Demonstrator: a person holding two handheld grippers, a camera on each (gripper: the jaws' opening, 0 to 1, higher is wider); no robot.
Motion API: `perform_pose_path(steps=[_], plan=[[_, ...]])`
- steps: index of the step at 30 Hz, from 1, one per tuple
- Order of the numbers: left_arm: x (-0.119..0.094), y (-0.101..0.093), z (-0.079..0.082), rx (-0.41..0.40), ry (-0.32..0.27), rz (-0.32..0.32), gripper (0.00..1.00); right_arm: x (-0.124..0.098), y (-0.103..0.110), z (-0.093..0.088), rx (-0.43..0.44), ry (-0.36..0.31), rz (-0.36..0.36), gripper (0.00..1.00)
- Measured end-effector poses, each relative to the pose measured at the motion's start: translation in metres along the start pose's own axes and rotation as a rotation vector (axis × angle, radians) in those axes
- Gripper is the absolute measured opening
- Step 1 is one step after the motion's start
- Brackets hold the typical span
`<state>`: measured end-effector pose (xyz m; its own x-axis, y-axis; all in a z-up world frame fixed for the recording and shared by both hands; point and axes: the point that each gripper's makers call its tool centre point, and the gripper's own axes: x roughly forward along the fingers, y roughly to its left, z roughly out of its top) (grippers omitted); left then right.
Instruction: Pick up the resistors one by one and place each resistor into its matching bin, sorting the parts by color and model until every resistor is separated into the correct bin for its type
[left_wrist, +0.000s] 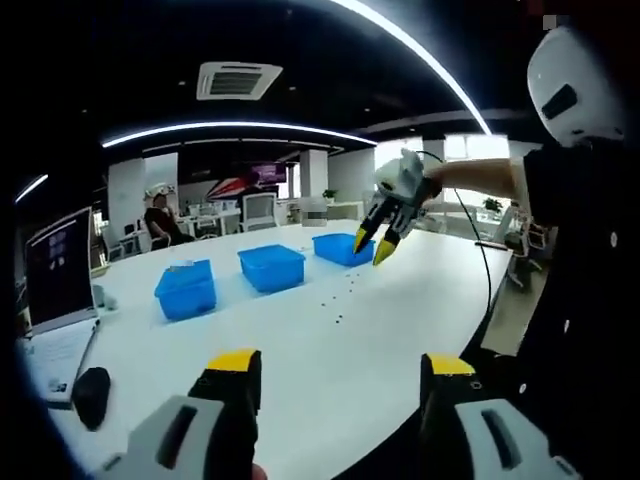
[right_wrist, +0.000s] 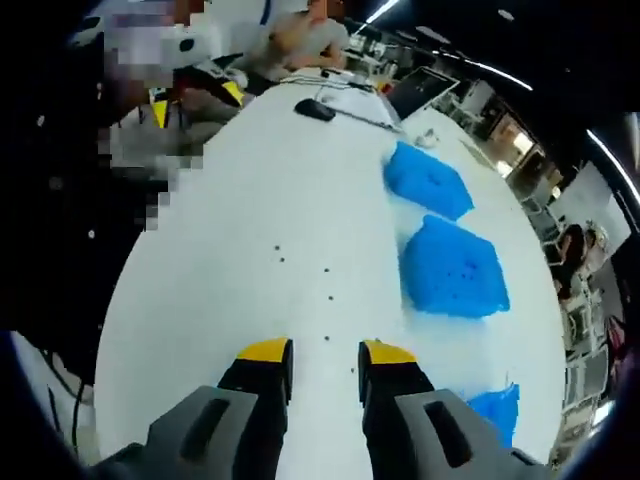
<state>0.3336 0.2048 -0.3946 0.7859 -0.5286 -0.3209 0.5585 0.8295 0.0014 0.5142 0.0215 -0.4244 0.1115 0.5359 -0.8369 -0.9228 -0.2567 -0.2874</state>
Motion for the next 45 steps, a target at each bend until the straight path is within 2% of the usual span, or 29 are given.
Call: perform_pose_path(steps=[4,13,15,25,34,38,40,45], plan=[[-0.001,0.001,0.0,-0.004,0.001,0.003,0.66,0.027,0.005,-0.015,-0.111,0.103,0.078,0.26],[-0.002,-0.001,-0.005,-0.01,0.006,0.0,0.66,0.052,-0.003,-0.028,-0.166,0.185,0.172,0.19],[-0.001,-0.001,-0.006,-0.015,0.01,0.001,0.66,0.054,-0.005,-0.029,-0.181,0.199,0.184,0.19],[0.001,-0.008,-0.012,-0.02,0.015,-0.021,0.66,0.062,-0.011,-0.038,-0.152,0.245,0.269,0.14],[0.003,-0.005,-0.017,-0.039,0.019,-0.023,0.65,0.06,-0.002,-0.033,-0.162,0.29,0.348,0.12],[0.005,-0.007,-0.019,-0.044,0.021,-0.032,0.65,0.059,0.001,-0.032,-0.185,0.309,0.358,0.11],[0.006,-0.007,-0.02,-0.049,0.023,-0.034,0.65,0.059,0.003,-0.031,-0.19,0.313,0.359,0.05],[0.006,-0.007,-0.02,-0.051,0.023,-0.039,0.65,0.059,0.003,-0.031,-0.208,0.324,0.335,0.05]])
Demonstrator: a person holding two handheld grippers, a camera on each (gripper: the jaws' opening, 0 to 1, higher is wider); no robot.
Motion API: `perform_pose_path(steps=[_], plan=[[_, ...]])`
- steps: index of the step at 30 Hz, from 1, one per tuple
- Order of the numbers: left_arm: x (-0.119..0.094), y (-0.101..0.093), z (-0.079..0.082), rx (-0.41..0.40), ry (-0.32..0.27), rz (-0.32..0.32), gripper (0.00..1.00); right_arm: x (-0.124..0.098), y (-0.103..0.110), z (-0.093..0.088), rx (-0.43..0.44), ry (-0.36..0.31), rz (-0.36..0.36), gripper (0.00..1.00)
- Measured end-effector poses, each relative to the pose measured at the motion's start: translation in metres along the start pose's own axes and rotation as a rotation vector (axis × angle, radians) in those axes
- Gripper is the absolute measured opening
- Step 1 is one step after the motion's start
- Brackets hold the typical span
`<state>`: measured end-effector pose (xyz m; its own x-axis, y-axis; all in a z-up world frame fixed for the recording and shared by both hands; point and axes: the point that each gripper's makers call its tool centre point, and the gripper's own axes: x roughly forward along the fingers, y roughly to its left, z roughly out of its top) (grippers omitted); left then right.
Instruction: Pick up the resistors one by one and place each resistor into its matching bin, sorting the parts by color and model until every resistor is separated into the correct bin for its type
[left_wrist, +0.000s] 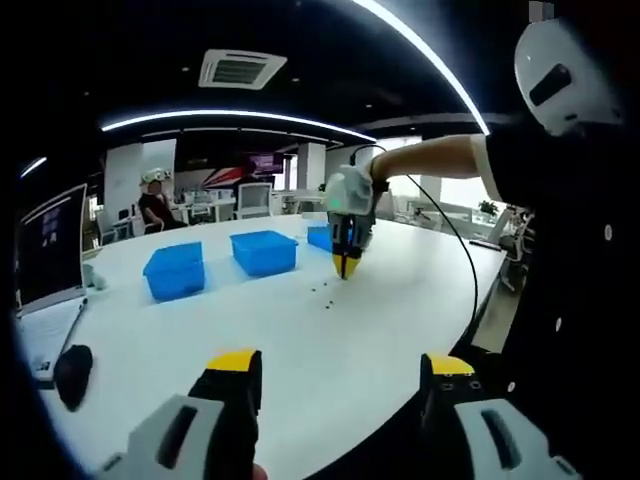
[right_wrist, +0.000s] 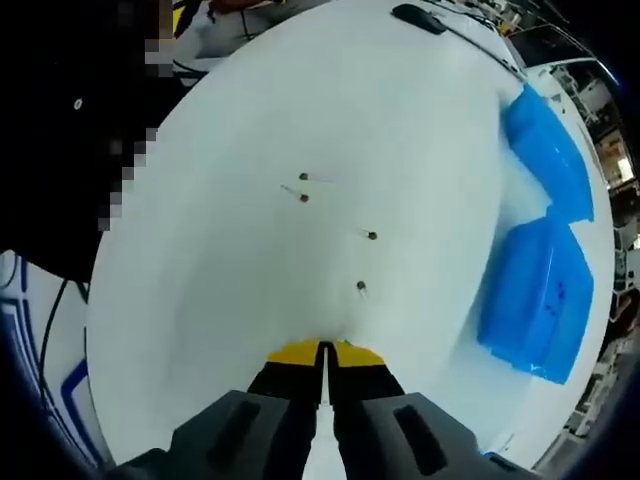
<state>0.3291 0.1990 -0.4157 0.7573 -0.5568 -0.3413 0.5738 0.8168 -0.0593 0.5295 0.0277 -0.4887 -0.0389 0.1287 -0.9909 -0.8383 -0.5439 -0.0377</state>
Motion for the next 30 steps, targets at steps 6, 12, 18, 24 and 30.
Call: perform_pose_path(steps=[6,12,18,24,30], plan=[[-0.004,0.001,0.008,0.013,-0.027,0.007,0.65,-0.006,-0.003,0.001,0.039,-0.065,-0.05,0.05],[-0.005,0.003,0.016,0.011,-0.054,0.001,0.65,-0.05,0.003,0.012,0.245,-0.341,-0.158,0.05],[-0.004,0.004,0.042,-0.015,-0.146,-0.016,0.65,-0.106,0.013,0.01,0.485,-0.644,-0.351,0.05],[-0.002,0.012,0.055,0.008,-0.185,0.007,0.65,-0.153,0.048,-0.012,0.692,-0.892,-0.645,0.05],[0.002,0.016,0.056,0.03,-0.185,0.041,0.65,-0.183,0.078,-0.046,0.942,-1.028,-1.018,0.05]])
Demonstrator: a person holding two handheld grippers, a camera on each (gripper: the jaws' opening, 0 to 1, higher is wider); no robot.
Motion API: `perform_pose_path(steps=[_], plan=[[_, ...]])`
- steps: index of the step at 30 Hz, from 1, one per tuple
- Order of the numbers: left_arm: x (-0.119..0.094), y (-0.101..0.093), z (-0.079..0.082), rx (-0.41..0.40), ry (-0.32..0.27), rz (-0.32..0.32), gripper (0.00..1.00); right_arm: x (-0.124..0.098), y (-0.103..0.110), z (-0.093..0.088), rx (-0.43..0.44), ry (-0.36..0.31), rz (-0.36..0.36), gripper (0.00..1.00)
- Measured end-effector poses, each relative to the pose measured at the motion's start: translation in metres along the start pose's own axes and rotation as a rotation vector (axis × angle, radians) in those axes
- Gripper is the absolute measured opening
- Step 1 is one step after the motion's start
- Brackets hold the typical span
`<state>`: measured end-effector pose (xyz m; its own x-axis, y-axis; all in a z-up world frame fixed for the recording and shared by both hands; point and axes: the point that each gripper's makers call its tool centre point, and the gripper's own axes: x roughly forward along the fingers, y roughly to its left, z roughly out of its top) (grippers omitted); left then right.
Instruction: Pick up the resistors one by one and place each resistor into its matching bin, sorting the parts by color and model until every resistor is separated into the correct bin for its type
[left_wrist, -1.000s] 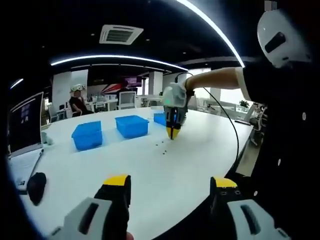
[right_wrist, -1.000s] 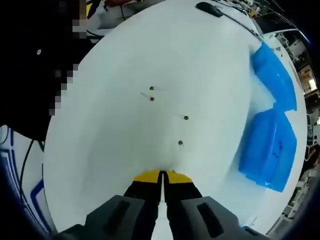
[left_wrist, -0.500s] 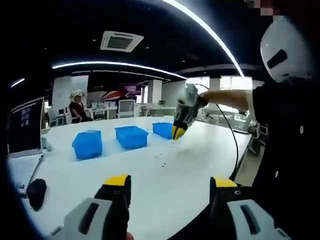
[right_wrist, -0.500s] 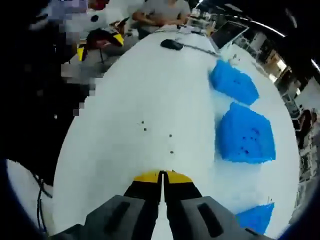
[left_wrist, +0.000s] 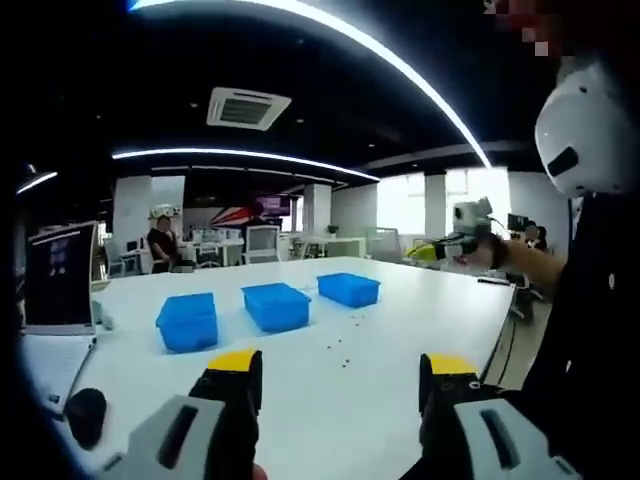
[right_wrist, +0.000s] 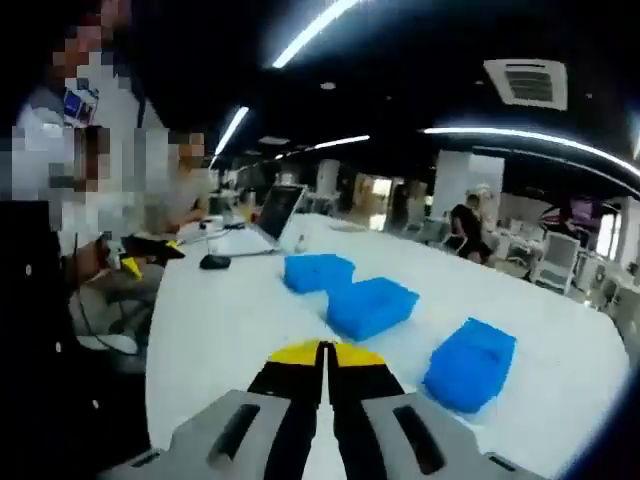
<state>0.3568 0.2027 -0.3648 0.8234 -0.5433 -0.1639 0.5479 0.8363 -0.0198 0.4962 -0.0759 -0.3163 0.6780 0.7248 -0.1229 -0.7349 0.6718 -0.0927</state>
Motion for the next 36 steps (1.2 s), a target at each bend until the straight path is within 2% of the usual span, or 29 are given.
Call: perform_pose_path(steps=[2,4,5,7,11,19,22,27,31,33,35,36], plan=[[0.0,0.0,-0.001,0.002,0.004,0.006,0.65,-0.014,-0.006,0.003,0.052,-0.062,-0.106,0.05],[0.0,-0.001,-0.002,0.0,0.007,0.007,0.65,-0.023,-0.013,0.005,0.035,-0.093,-0.199,0.05],[0.0,-0.001,-0.001,0.001,0.007,0.006,0.65,-0.025,-0.013,0.005,0.028,-0.097,-0.219,0.05],[-0.001,-0.003,0.002,0.001,0.006,0.002,0.65,-0.021,-0.004,0.003,0.043,-0.087,-0.169,0.05],[-0.005,-0.006,0.007,0.003,-0.003,-0.006,0.65,-0.01,-0.007,0.005,0.024,-0.071,-0.158,0.05],[-0.011,-0.005,0.01,0.001,-0.019,0.019,0.65,0.021,-0.04,0.031,0.047,-0.08,-0.145,0.05],[-0.013,-0.006,0.011,0.002,-0.021,0.024,0.65,0.045,-0.063,0.04,0.034,-0.069,-0.165,0.05],[-0.016,-0.005,0.011,-0.002,-0.027,0.04,0.65,0.076,-0.088,0.048,0.024,-0.055,-0.208,0.05],[-0.019,-0.003,0.012,0.003,-0.026,0.051,0.65,0.097,-0.101,0.041,0.013,-0.03,-0.222,0.05],[-0.022,-0.001,0.013,0.001,-0.028,0.057,0.65,0.105,-0.114,0.026,0.005,0.031,-0.25,0.05],[-0.024,0.001,0.012,0.005,-0.025,0.067,0.65,0.107,-0.124,0.016,-0.047,0.077,-0.289,0.05],[-0.025,0.003,0.011,0.001,-0.022,0.074,0.65,0.11,-0.124,0.013,-0.026,0.065,-0.281,0.05]])
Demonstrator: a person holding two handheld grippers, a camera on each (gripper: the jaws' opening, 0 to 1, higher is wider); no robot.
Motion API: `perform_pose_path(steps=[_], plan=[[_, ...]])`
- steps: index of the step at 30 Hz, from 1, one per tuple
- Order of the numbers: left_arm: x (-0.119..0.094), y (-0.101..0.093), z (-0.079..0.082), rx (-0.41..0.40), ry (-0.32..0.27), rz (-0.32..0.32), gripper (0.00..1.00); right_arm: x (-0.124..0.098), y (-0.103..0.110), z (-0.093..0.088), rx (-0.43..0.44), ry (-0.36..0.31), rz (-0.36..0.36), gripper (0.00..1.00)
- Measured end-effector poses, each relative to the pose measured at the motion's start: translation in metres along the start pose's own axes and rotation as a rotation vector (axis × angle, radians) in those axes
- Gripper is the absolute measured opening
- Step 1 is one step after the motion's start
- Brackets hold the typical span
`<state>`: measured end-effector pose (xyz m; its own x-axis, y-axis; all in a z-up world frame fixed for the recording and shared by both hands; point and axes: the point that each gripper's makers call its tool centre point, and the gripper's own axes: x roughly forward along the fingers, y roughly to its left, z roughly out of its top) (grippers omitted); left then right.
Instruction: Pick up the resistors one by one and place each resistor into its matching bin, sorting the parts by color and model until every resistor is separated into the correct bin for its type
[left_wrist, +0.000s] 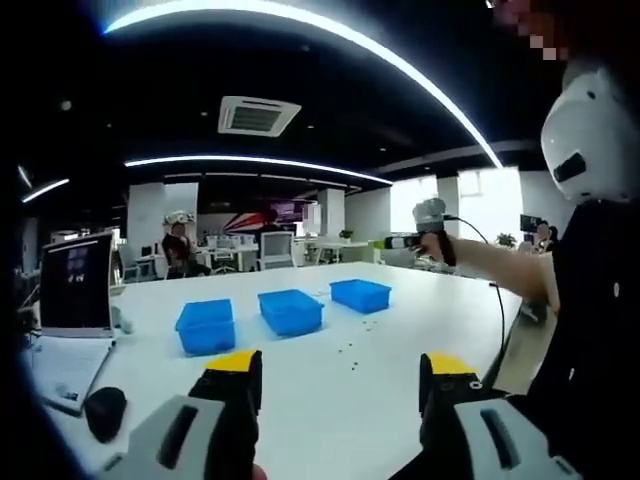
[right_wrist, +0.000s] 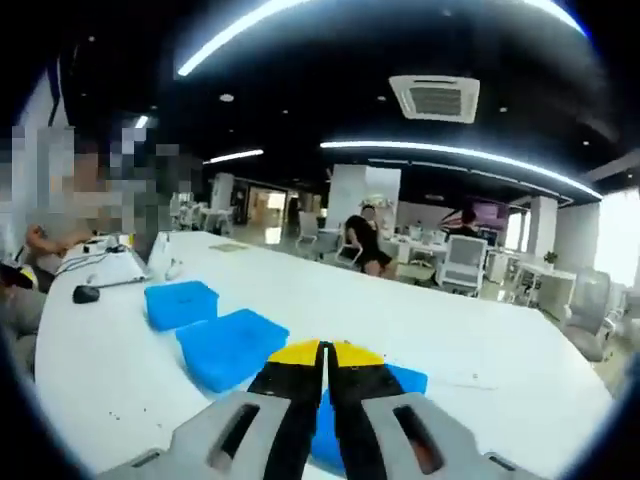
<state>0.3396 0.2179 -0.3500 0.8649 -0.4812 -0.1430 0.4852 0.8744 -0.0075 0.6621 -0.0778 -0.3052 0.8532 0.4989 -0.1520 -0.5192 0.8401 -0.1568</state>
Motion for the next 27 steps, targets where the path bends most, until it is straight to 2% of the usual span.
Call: perform_pose_path(steps=[8,15,16,18,24,27], plan=[[-0.005,0.01,-0.001,-0.012,-0.009,0.034,0.64,0.017,-0.009,-0.01,0.026,0.026,-0.016,0.05],[-0.004,0.012,-0.006,-0.008,0.009,0.029,0.64,0.034,-0.012,-0.012,0.032,0.036,-0.03,0.06],[-0.004,0.013,-0.007,-0.012,0.009,0.028,0.64,0.036,-0.012,-0.014,0.033,0.039,-0.03,0.1],[-0.003,0.013,-0.008,-0.011,0.012,0.028,0.64,0.039,-0.013,-0.017,0.037,0.046,-0.03,0.24],[0.001,0.015,-0.008,-0.007,0.011,0.03,0.64,0.025,-0.004,-0.02,0.036,0.039,-0.009,0.26],[0.003,0.017,-0.006,-0.003,0.012,0.034,0.64,0.009,0.008,-0.022,0.034,0.027,0.024,0.27]])
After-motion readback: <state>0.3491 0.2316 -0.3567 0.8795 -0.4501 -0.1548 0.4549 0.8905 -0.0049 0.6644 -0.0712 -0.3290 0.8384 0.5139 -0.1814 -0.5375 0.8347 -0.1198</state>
